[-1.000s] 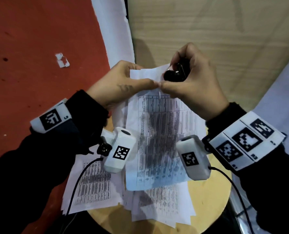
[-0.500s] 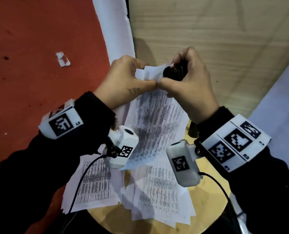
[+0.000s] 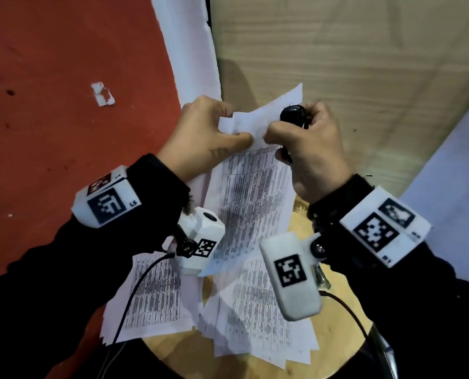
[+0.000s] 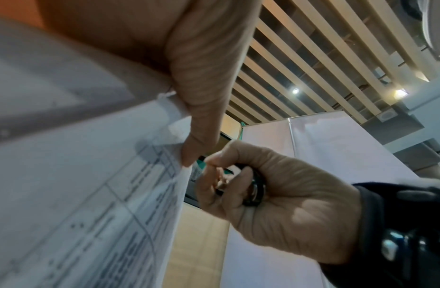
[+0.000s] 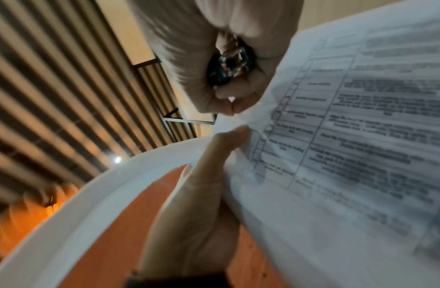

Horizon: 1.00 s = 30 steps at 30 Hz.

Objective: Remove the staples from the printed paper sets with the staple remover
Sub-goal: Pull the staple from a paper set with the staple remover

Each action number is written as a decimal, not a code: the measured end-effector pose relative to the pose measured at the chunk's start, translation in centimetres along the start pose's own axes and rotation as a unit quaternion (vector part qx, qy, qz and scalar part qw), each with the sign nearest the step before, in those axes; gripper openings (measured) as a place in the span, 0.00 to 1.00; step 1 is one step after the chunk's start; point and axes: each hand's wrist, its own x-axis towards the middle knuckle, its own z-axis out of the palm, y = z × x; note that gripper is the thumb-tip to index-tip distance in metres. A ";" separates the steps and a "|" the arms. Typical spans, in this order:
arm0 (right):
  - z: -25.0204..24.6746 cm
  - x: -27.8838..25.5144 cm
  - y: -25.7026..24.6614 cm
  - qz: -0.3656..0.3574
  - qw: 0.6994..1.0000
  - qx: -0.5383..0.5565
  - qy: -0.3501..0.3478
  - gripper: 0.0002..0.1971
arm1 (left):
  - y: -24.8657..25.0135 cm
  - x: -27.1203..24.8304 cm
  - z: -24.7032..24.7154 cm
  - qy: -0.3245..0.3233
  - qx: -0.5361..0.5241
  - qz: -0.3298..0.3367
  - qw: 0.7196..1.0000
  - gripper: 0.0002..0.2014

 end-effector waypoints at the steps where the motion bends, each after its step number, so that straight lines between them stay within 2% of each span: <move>1: 0.0 0.1 0.3 -0.035 0.998 -0.038 0.026 0.18 | -0.2 0.1 0.0 -0.001 -0.016 -0.015 1.000 0.14; 4: -0.4 0.3 1.2 -0.083 0.980 -0.167 0.064 0.18 | -1.1 0.3 -0.2 -0.011 -0.048 -0.045 0.998 0.07; 8: -1.9 1.1 3.1 -0.056 0.961 -0.269 0.040 0.18 | -2.3 0.6 -0.9 -0.018 -0.052 -0.065 0.996 0.14; 10: -2.4 1.3 3.5 -0.066 0.947 -0.314 0.026 0.19 | -2.6 0.6 -1.0 -0.034 -0.039 -0.058 0.997 0.14; 15: -2.1 1.9 2.6 -0.181 0.923 -0.338 0.015 0.13 | -3.2 0.9 -1.1 -0.073 -0.041 -0.045 0.996 0.11; 17: -2.1 2.2 2.1 -0.240 0.898 -0.369 -0.009 0.17 | -3.2 0.9 -1.2 -0.085 -0.043 -0.043 0.994 0.05; 19: -2.1 2.5 1.6 -0.270 0.868 -0.411 -0.068 0.21 | -3.4 1.0 -1.2 -0.095 -0.053 -0.035 0.993 0.02; 21: -2.0 2.6 1.3 -0.270 0.857 -0.426 -0.105 0.20 | -3.4 1.0 -1.3 -0.102 -0.057 -0.018 0.993 0.05; 24: -2.0 2.9 1.0 -0.260 0.855 -0.435 -0.108 0.12 | -3.4 1.0 -1.5 -0.108 -0.056 -0.005 0.993 0.06; 26: -2.1 3.0 0.9 -0.255 0.852 -0.444 -0.105 0.10 | -3.4 1.1 -1.9 -0.095 -0.044 0.012 0.994 0.16; 28: -2.2 2.9 0.6 -0.253 0.852 -0.448 -0.102 0.10 | -3.2 1.3 -2.5 -0.054 0.018 0.049 0.997 0.22; 30: -2.2 2.7 0.4 -0.246 0.856 -0.445 -0.096 0.11 | -2.6 1.5 -3.3 0.011 0.158 0.104 0.982 0.24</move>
